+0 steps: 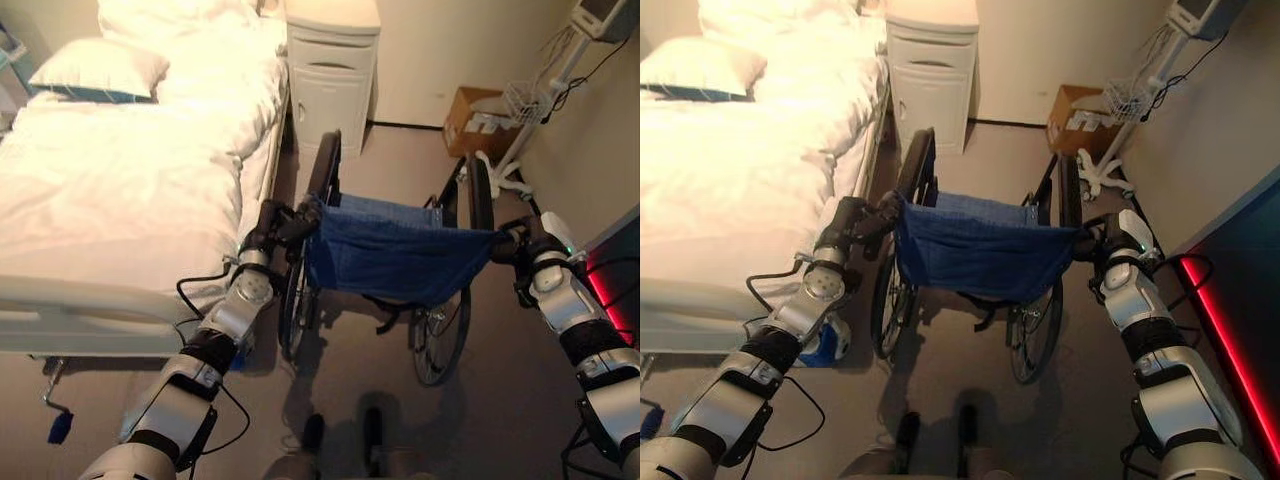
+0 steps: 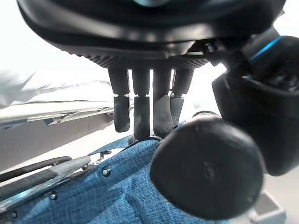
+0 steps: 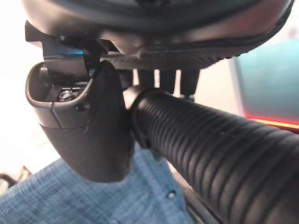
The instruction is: Push the wheelchair next to the bed
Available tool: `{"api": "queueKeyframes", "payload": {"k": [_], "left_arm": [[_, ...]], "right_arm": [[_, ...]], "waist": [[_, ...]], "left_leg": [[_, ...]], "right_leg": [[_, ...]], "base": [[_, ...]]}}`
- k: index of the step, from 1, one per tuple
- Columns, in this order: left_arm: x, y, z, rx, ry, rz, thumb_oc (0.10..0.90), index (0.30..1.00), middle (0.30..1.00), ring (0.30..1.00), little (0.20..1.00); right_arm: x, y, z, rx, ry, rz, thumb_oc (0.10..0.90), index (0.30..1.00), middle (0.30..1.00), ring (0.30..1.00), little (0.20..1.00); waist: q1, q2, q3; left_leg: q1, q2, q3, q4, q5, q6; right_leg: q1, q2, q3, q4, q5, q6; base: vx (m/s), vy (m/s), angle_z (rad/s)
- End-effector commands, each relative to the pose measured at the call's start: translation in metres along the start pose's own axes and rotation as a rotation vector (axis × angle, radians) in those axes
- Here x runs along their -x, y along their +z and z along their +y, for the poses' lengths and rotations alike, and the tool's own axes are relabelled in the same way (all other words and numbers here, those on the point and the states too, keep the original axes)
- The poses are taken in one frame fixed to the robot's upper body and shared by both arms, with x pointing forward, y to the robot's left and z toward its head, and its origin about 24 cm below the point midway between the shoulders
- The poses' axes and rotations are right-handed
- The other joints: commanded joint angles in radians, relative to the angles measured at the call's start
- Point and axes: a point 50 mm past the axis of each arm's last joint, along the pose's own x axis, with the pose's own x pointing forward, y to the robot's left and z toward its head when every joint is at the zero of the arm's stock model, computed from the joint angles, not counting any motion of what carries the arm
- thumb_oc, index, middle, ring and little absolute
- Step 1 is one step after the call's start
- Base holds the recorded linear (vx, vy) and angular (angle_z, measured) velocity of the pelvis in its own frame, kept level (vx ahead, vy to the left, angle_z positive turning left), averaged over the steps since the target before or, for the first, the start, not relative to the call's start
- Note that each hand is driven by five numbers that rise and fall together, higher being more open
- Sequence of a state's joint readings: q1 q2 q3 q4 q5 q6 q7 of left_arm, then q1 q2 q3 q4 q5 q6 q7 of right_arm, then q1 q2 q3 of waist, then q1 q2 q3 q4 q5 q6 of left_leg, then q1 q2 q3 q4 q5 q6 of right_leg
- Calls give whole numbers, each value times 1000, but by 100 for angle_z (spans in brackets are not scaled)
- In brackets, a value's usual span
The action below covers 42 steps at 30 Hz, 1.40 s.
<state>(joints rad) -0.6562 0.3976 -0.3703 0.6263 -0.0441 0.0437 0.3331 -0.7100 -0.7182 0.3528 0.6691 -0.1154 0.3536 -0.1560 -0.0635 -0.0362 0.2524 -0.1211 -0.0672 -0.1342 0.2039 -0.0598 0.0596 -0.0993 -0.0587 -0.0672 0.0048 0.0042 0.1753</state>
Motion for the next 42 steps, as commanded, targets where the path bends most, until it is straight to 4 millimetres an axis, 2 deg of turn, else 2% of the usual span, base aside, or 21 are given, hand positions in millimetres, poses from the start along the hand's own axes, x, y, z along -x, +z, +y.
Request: {"api": "queueKeyframes", "payload": {"k": [1,3,6,9,10,11,13,14,15,16,17,19,22,24,26,27,29,31,36,42], "left_arm": [[49,-69,-35,-95,-198,207,400,300,300,300,300],[50,-74,-43,-83,-219,248,400,300,300,300,300],[50,-79,-49,-72,-215,285,400,300,300,300,300],[48,-79,-51,-45,-194,311,400,300,300,300,300],[46,-76,-53,-31,-195,310,400,300,300,300,300],[46,-76,-53,-31,-198,306,400,300,300,300,300],[45,-72,-56,-28,-215,287,400,300,300,300,300],[45,-68,-59,-24,-222,269,400,300,300,300,300],[44,-65,-59,-18,-220,261,400,300,300,300,300],[44,-65,-59,-17,-219,261,400,300,300,300,300],[44,-65,-61,-4,-226,271,400,300,300,300,300],[44,-69,-61,-2,-227,289,400,300,300,300,300],[45,-72,-61,-14,-231,305,400,300,300,300,300],[47,-76,-63,-32,-237,327,400,300,300,300,300],[46,-74,-63,-43,-236,329,400,300,300,300,300],[42,-69,-60,-55,-219,307,400,300,300,300,300],[38,-63,-57,-57,-198,286,400,300,300,300,300],[32,-57,-51,-56,-186,261,400,300,300,300,300],[30,-48,-52,-60,-191,228,400,300,300,300,300],[35,-45,-61,-46,-223,217,400,300,300,300,300]], "right_arm": [[37,25,115,53,513,-147,400,300,300,300,300],[37,20,120,28,520,-96,400,300,300,300,300],[37,19,124,37,540,-100,400,300,300,300,300],[37,18,125,63,533,-115,400,300,300,300,300],[37,16,125,78,525,-117,400,300,300,300,300],[36,15,126,83,523,-113,400,300,300,300,300],[34,12,126,99,504,-97,400,300,300,300,300],[31,15,124,120,472,-100,400,300,300,300,300],[28,22,120,133,455,-116,400,300,300,300,300],[27,23,120,133,452,-118,400,300,300,300,300],[23,31,114,154,440,-131,400,300,300,300,300],[20,38,113,186,440,-163,400,300,300,300,300],[22,41,116,221,448,-202,400,300,300,300,300],[22,45,117,254,447,-248,400,300,300,300,300],[22,48,116,253,439,-268,400,300,300,300,300],[19,56,110,252,418,-298,400,300,300,300,300],[17,63,105,246,402,-313,400,300,300,300,300],[14,70,98,230,385,-318,400,300,300,300,300],[13,78,94,226,382,-345,400,300,300,300,300],[12,71,92,209,400,-327,400,300,300,300,300]], "waist": [[92,-30,49],[76,-47,23],[53,-53,10],[44,-47,3],[56,-41,13],[62,-36,19],[90,-15,40],[124,2,62],[150,8,74],[153,7,78],[167,5,73],[175,6,46],[186,6,22],[193,2,1],[190,0,1],[179,-3,17],[173,1,33],[173,6,43],[187,-5,37],[191,-6,22]], "left_leg": [[144,31,35,-117,14,-27],[156,78,63,-43,-10,-56],[171,119,89,39,13,-73],[146,144,109,141,69,-86],[94,131,104,146,99,-87],[85,126,103,136,104,-88],[26,103,112,59,145,-106],[-47,72,109,-20,187,-119],[-84,43,102,-71,203,-123],[-86,38,102,-71,203,-121],[-87,32,112,-56,176,-106],[-32,19,97,-101,151,-79],[9,12,86,-151,146,-55],[30,1,66,-169,145,-37],[46,4,59,-171,139,-37],[68,5,41,-190,132,-41],[77,8,31,-202,128,-40],[70,14,31,-219,129,-34],[46,15,45,-207,133,-46],[55,16,37,-210,133,-60]], "right_leg": [[-78,-46,14,88,151,-46],[-34,-50,-10,95,124,-75],[-9,-42,-29,91,112,-100],[11,-31,-48,116,74,-126],[55,-20,-40,115,53,-133],[71,-16,-39,114,46,-133],[127,0,-38,106,27,-130],[183,12,-28,82,13,-128],[216,18,-14,64,5,-124],[221,16,-12,63,3,-123],[224,1,-20,65,-6,-117],[219,-10,-31,85,-20,-100],[215,-17,-47,122,-35,-88],[175,-22,-49,199,-17,-72],[143,-35,-56,181,5,-66],[77,-55,-53,117,71,-53],[29,-58,-39,97,103,-46],[12,-40,-21,89,97,-50],[50,-46,-65,10,110,-56],[93,-41,-87,-14,86,-75]], "base": [[421,-313,50],[445,-258,67],[277,-118,47],[232,-58,32],[195,2,27],[292,56,34],[222,106,13],[207,135,-19],[194,126,-34],[213,135,-73],[246,159,-112],[281,182,-116],[193,99,-26],[225,74,-7],[107,-64,-7],[59,-134,-4],[-13,-139,15],[8,-150,15],[51,-111,5],[61,-51,14]]}}
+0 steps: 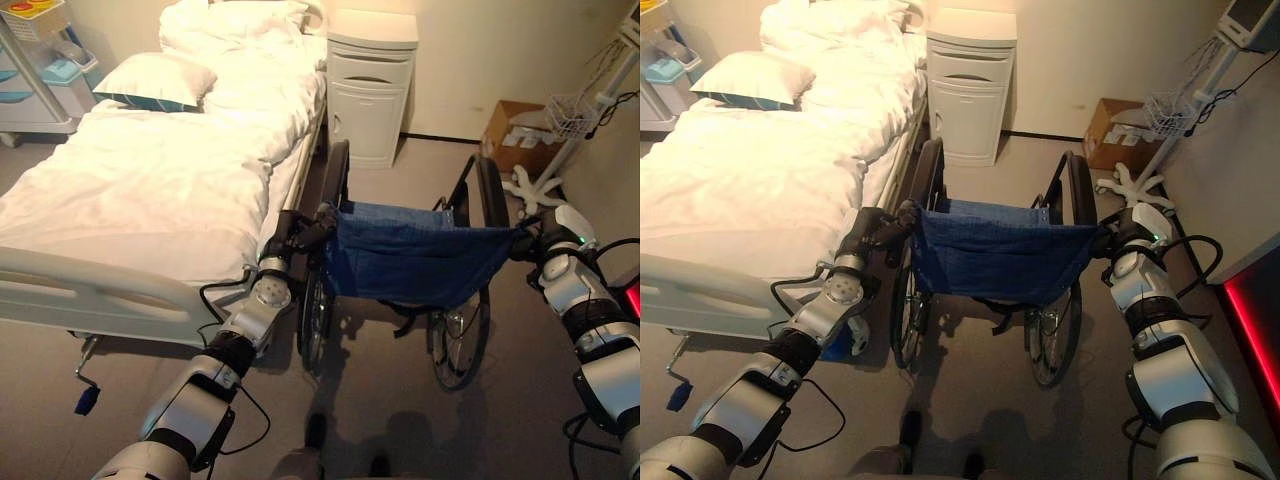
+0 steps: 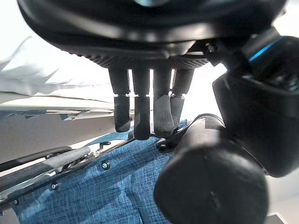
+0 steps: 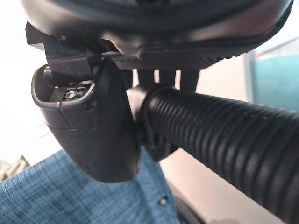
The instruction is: Push the wheelchair next to the bed
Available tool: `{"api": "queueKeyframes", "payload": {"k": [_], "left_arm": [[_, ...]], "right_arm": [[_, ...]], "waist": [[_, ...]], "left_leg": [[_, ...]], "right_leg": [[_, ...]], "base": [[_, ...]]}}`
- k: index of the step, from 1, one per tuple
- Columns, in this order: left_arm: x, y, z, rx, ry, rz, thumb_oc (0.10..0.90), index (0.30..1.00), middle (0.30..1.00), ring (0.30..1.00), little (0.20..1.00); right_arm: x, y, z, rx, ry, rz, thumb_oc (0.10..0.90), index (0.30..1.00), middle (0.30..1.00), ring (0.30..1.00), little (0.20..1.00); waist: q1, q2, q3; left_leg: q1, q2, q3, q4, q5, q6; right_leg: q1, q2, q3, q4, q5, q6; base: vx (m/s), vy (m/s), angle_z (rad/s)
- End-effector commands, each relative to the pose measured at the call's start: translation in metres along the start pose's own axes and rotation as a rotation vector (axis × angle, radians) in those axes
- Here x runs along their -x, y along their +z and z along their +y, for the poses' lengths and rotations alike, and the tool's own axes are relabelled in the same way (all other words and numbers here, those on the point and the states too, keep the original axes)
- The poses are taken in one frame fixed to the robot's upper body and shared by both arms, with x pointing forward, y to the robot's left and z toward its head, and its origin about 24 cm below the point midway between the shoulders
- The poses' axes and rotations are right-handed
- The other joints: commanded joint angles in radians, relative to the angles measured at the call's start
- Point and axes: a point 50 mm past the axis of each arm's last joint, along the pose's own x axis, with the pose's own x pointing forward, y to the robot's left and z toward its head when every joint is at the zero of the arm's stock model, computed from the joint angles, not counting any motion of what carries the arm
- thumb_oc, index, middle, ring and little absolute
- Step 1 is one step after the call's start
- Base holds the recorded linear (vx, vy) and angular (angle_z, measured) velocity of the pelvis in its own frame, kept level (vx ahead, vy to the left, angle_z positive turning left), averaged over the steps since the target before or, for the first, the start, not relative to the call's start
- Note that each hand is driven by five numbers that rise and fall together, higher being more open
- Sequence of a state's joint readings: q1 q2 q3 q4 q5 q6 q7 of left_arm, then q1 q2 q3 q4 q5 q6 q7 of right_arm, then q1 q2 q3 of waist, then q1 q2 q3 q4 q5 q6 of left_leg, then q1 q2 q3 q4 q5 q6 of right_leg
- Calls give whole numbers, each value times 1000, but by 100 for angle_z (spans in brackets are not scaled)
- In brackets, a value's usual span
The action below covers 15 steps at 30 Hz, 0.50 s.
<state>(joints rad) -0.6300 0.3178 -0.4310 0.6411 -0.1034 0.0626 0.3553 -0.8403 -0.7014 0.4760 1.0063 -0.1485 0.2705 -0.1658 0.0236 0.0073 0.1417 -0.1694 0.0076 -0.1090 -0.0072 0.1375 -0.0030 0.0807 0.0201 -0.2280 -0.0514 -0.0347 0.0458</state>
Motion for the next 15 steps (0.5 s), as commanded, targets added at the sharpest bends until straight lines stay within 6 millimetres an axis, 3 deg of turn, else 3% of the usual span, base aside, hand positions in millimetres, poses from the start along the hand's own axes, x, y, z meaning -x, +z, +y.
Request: {"api": "queueKeyframes", "payload": {"k": [1,2,3,4,15], "left_arm": [[18,-42,-25,-115,-148,169,532,498,498,498,498],[19,-42,-27,-125,-168,182,800,900,900,900,900],[20,-43,-28,-130,-188,191,800,900,900,900,900],[20,-44,-28,-137,-205,200,800,900,900,900,900],[29,-47,-26,-24,-192,188,800,900,900,900,900]], "right_arm": [[35,98,79,102,357,-452,400,300,300,300,300],[34,96,79,92,348,-433,400,300,300,300,300],[33,95,78,81,346,-418,427,340,340,340,340],[33,94,78,67,345,-402,800,900,900,900,900],[37,76,83,-48,293,-353,800,900,900,900,900]], "waist": [[104,-48,131],[104,-47,130],[104,-46,130],[103,-45,130],[72,-29,103]], "left_leg": [[105,-57,10,2,-65,0],[108,-55,7,1,-66,-1],[110,-55,6,1,-66,-2],[112,-53,5,0,-66,-3],[170,-43,9,-20,-77,-9]], "right_leg": [[-83,-120,68,43,120,52],[-80,-119,65,44,116,50],[-79,-118,63,45,114,49],[-77,-117,61,46,112,47],[-28,-105,64,37,91,33]], "base": [[20,-37,9],[18,-45,4],[9,-37,1],[0,0,0],[21,-2,4]]}}
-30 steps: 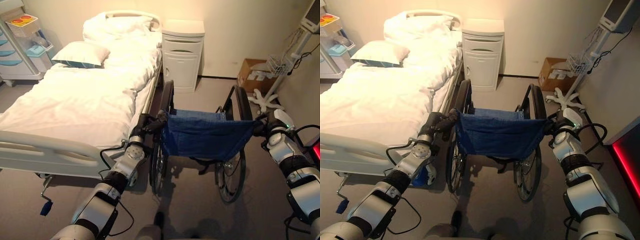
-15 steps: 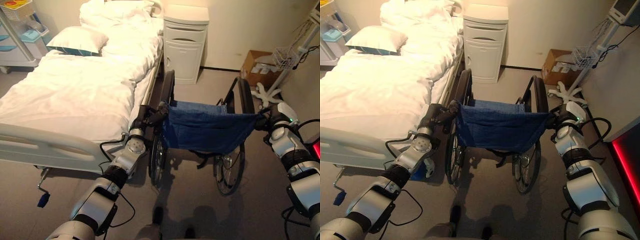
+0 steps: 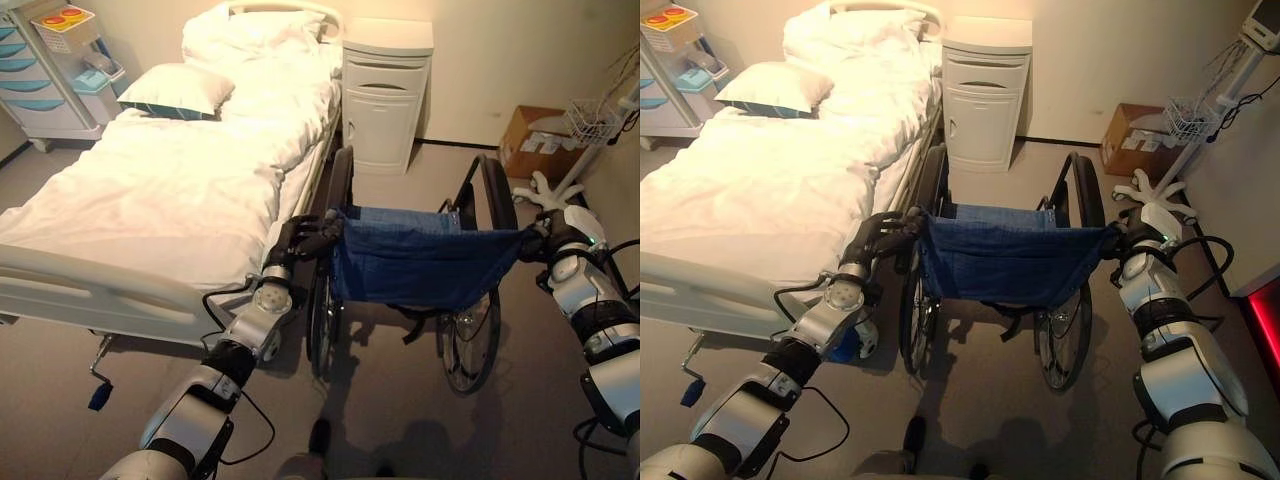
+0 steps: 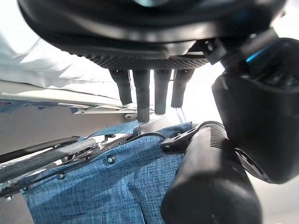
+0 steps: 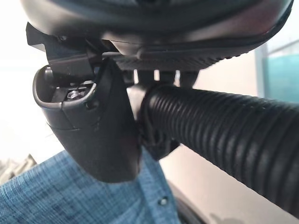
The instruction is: Push the wheelchair next to the bed
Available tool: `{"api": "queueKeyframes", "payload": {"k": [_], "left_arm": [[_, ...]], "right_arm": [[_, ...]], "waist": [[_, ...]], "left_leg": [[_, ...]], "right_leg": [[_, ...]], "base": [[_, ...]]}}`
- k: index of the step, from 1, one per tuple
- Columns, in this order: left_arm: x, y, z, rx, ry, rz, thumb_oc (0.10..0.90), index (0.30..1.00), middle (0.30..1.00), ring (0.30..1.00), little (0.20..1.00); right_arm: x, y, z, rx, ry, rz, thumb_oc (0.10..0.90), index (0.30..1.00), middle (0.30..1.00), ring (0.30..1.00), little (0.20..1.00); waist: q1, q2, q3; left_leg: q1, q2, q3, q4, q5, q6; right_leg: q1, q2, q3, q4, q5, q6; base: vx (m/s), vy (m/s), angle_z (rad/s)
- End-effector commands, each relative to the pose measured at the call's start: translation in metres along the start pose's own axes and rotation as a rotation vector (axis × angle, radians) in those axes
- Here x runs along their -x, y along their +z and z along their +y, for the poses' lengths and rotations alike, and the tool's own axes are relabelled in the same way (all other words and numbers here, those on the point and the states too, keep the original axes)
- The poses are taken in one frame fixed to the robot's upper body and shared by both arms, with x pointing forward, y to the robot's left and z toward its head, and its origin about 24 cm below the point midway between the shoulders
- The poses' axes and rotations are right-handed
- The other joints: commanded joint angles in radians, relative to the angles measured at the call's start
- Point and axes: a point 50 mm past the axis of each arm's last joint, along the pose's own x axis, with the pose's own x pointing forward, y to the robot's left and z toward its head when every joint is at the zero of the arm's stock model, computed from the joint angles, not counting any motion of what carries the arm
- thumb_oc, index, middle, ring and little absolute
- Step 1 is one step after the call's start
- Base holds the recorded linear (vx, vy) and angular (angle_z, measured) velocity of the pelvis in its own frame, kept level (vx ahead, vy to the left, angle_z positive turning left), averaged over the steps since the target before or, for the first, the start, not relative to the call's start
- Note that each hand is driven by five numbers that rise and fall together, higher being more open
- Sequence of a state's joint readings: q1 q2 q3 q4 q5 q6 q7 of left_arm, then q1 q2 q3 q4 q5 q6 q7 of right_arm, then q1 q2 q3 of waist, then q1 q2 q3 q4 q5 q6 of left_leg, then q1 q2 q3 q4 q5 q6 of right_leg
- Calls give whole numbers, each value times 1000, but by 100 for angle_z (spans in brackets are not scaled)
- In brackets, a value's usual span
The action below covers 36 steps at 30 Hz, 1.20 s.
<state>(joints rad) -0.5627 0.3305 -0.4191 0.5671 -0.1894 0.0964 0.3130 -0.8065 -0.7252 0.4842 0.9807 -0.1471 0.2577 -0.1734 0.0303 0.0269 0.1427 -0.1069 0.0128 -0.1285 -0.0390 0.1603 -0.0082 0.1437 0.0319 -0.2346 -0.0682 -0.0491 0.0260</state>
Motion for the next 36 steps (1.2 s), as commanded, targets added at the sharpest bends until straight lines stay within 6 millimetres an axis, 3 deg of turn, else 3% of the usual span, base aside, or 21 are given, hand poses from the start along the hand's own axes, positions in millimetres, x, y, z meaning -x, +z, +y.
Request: {"api": "queueKeyframes", "payload": {"k": [1,6,13,17,22,26,30,36], "left_arm": [[17,-37,-18,-101,-121,129,800,900,900,900,900],[22,-36,-1,-69,-90,101,800,900,900,900,900],[30,-19,38,52,-15,-12,800,900,900,900,900],[38,-9,61,202,32,-95,800,900,900,900,900],[52,-3,74,369,47,-178,800,900,900,900,900],[65,-2,91,473,104,-260,800,900,900,900,900],[72,-5,99,479,137,-274,800,900,900,900,900],[70,-5,98,471,94,-265,800,900,900,900,900]], "right_arm": [[36,83,79,-82,286,-350,800,900,900,900,900],[40,71,71,-117,266,-342,800,900,900,900,900],[51,56,53,-262,246,-363,800,900,900,900,900],[63,58,34,-399,221,-455,800,900,900,900,900],[83,61,14,-560,167,-607,800,900,900,900,900],[99,52,-7,-694,135,-700,800,900,900,900,900],[107,43,-20,-761,105,-741,800,900,900,900,900],[102,37,-31,-897,171,-720,800,900,900,900,900]], "waist": [[63,-47,98],[53,-46,79],[37,-45,52],[25,-47,41],[12,-49,33],[-1,-53,27],[-11,-57,23],[-23,-66,15]], "left_leg": [[116,-47,29,10,-102,-4],[146,-45,29,-3,-104,-3],[188,-39,35,-26,-107,4],[199,-39,37,-33,-105,8],[208,-35,52,-39,-112,12],[214,-33,67,-45,-119,14],[218,-32,82,-45,-126,14],[225,-30,104,-48,-133,14]], "right_leg": [[-84,-116,71,54,103,52],[-63,-110,79,51,98,48],[-36,-104,91,47,94,46],[-31,-100,102,45,97,44],[-31,-95,113,42,95,44],[-30,-92,126,33,96,46],[-31,-90,135,30,96,50],[-32,-89,144,23,103,55]], "base": [[30,22,-3],[20,15,-1],[33,34,-5],[-4,38,-3],[-20,40,1],[-20,28,-12],[-19,14,-3],[-32,5,-6]]}}
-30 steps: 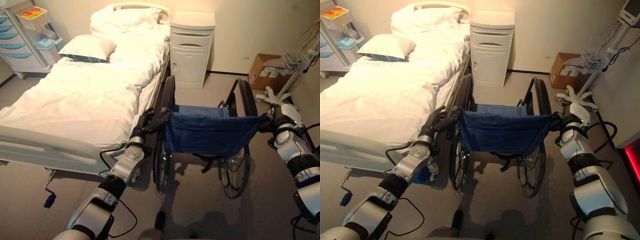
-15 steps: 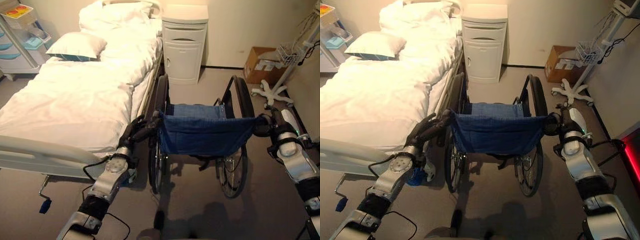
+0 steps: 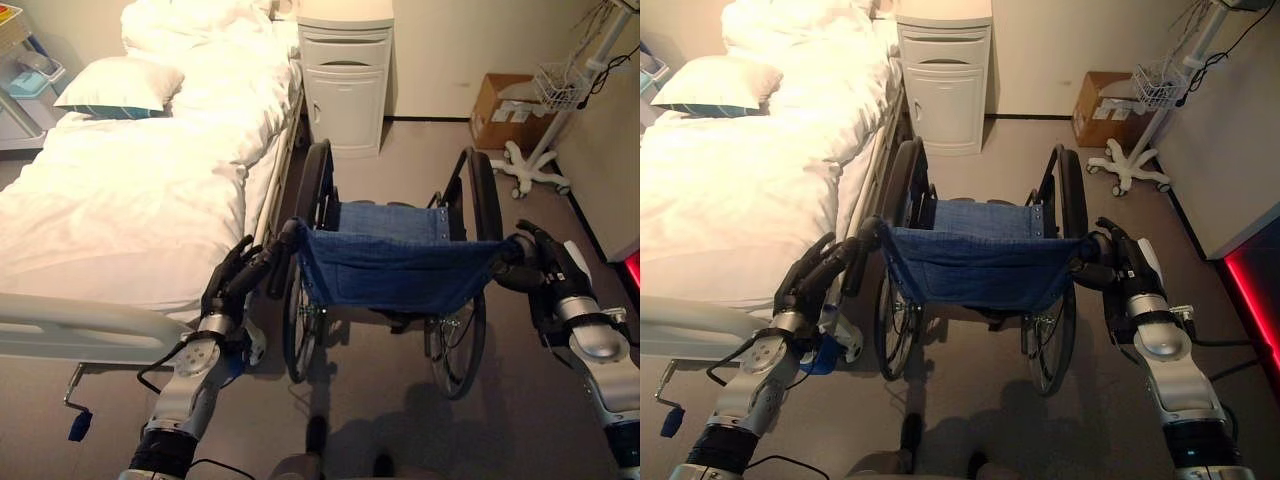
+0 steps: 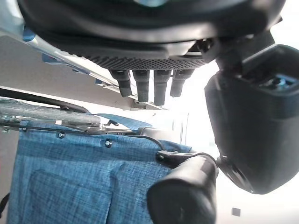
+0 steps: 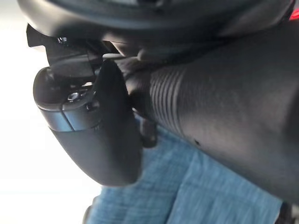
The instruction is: Push the wheelchair next to the bed
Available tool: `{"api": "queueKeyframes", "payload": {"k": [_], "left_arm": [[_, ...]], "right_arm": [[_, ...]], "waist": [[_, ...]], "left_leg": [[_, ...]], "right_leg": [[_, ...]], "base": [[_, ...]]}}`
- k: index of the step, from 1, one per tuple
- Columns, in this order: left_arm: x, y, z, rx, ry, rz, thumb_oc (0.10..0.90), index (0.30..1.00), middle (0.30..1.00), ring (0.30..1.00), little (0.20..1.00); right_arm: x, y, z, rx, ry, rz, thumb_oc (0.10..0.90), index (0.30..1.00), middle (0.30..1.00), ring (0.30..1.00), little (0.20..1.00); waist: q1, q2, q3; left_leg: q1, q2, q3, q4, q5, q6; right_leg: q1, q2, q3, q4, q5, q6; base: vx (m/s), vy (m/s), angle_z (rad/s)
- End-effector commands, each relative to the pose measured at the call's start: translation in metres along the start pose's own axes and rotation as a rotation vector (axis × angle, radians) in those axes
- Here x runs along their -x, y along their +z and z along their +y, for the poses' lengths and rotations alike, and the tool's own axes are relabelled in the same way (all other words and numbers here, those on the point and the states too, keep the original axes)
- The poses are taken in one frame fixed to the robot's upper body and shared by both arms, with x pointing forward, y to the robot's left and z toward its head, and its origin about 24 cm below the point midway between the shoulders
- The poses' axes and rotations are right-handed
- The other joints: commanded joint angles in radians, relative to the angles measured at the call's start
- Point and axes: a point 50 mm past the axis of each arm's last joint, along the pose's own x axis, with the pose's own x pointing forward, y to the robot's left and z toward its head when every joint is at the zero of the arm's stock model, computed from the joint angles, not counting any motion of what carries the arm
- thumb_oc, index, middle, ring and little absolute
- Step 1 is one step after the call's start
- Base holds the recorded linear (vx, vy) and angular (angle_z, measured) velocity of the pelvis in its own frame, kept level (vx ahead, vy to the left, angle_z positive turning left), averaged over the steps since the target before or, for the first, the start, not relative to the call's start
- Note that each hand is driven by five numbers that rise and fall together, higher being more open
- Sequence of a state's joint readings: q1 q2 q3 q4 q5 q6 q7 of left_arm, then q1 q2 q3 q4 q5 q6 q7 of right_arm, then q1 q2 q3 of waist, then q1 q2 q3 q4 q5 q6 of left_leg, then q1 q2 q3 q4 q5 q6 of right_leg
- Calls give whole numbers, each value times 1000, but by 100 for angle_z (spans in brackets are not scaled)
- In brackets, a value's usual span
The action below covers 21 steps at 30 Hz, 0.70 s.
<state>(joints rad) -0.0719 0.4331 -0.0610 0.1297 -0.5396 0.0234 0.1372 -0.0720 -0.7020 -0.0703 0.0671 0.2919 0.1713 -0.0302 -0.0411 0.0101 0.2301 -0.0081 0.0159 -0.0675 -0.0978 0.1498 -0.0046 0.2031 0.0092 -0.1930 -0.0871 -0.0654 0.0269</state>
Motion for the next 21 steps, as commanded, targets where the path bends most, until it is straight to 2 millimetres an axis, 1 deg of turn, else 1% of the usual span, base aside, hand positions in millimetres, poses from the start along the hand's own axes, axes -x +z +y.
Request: {"api": "queueKeyframes", "payload": {"k": [1,2,4,6,8,9,10,12,13,16,18,20,21], "left_arm": [[-7,53,-1,-18,-66,-255,800,900,900,900,900],[-7,53,-2,-21,-69,-253,800,900,900,900,900],[-10,50,-3,-34,-94,-239,800,900,900,900,900],[-12,48,-4,-36,-104,-231,800,900,900,900,900],[-13,46,-7,-35,-120,-226,800,900,900,900,900],[-13,44,-6,-28,-130,-223,800,900,900,900,900],[-13,43,-5,-25,-132,-221,800,900,900,900,900],[-11,41,-5,-6,-136,-213,800,900,900,900,900],[-11,40,-5,-5,-136,-211,800,900,900,900,900],[-8,32,1,33,-119,-198,800,900,900,900,900],[-4,21,7,74,-59,-204,800,900,900,900,900],[0,10,12,139,-5,-198,800,900,900,900,900],[2,4,15,171,18,-192,800,900,900,900,900]], "right_arm": [[-8,83,16,-232,163,-406,800,900,900,900,900],[-9,83,17,-251,177,-404,800,900,900,900,900],[-11,79,25,-410,266,-376,800,900,900,900,900],[-14,78,27,-465,287,-367,800,900,900,900,900],[-15,76,36,-674,385,-363,800,900,900,900,900],[-16,73,36,-764,392,-367,800,900,900,900,900],[-17,72,35,-797,386,-368,800,900,900,900,900],[-17,71,34,-960,389,-399,800,900,900,900,900],[-16,70,34,-983,387,-406,800,900,900,900,900],[-13,69,31,-1233,391,-487,800,900,900,900,900],[-9,59,34,-1513,392,-577,800,900,900,900,900],[-6,47,37,-1679,363,-616,800,900,900,900,900],[-5,36,41,-1756,355,-629,800,900,900,900,900]], "waist": [[48,-52,-73],[48,-52,-73],[48,-57,-75],[48,-59,-77],[50,-60,-78],[53,-61,-81],[53,-61,-83],[58,-60,-93],[59,-60,-95],[63,-58,-108],[68,-54,-114],[72,-53,-117],[74,-52,-119]], "left_leg": [[127,-33,47,11,-124,11],[127,-33,48,11,-124,11],[128,-34,54,13,-127,12],[129,-33,56,11,-128,12],[133,-32,60,11,-129,12],[133,-32,60,12,-131,11],[133,-32,60,11,-132,10],[131,-30,58,11,-131,7],[131,-30,58,11,-130,7],[125,-30,56,11,-124,7],[120,-32,55,14,-122,10],[117,-34,55,16,-123,13],[117,-35,56,17,-125,14]], "right_leg": [[-91,-66,103,40,120,55],[-91,-66,104,40,120,55],[-90,-66,105,38,121,56],[-89,-66,105,36,121,57],[-86,-66,104,36,121,56],[-84,-67,101,34,120,57],[-83,-67,100,33,121,58],[-83,-68,98,27,127,61],[-84,-69,98,27,128,61],[-91,-69,99,28,137,62],[-98,-69,100,31,142,62],[-101,-70,100,33,142,62],[-101,-70,99,32,142,61]], "base": [[-19,1,-8],[-19,-4,-8],[-19,-8,-9],[-5,-5,-5],[0,0,0],[0,0,0],[0,0,0],[35,0,1],[33,3,1],[43,13,0],[47,22,0],[36,17,3],[25,10,3]]}}
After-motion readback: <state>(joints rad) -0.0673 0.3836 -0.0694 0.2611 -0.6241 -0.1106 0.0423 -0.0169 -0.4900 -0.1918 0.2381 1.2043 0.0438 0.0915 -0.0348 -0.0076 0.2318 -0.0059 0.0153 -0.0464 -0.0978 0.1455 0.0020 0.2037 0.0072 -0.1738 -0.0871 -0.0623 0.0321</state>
